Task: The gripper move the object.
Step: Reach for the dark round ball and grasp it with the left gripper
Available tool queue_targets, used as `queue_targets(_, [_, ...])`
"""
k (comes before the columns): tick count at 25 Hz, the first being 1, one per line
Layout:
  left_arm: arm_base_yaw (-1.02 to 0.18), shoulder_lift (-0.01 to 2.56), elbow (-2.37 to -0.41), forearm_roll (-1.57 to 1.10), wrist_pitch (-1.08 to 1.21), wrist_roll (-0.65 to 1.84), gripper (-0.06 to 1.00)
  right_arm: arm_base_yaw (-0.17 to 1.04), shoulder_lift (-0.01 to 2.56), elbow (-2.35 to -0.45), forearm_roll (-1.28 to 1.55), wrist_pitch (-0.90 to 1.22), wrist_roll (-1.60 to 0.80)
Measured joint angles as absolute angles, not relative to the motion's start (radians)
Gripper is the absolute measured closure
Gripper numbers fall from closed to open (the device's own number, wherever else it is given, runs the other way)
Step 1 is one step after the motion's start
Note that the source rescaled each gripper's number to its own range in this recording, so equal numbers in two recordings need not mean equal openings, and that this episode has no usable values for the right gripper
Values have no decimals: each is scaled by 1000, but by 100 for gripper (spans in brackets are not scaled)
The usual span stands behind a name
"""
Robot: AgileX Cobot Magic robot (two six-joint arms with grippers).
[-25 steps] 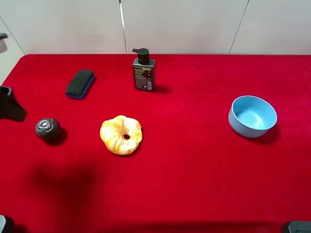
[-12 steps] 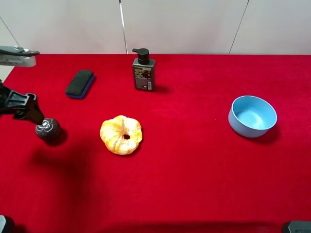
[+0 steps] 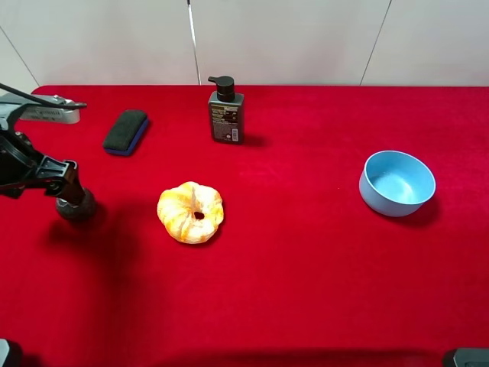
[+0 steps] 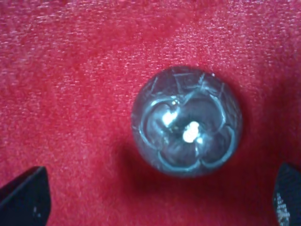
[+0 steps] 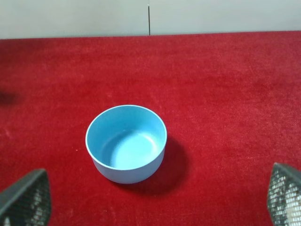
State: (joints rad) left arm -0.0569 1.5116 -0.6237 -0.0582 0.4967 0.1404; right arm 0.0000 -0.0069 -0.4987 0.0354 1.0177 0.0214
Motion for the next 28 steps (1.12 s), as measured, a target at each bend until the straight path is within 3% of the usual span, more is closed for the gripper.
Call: queue_targets(28, [-57, 1676, -625, -58, 309, 148, 9, 0, -7, -499, 35, 1018, 21])
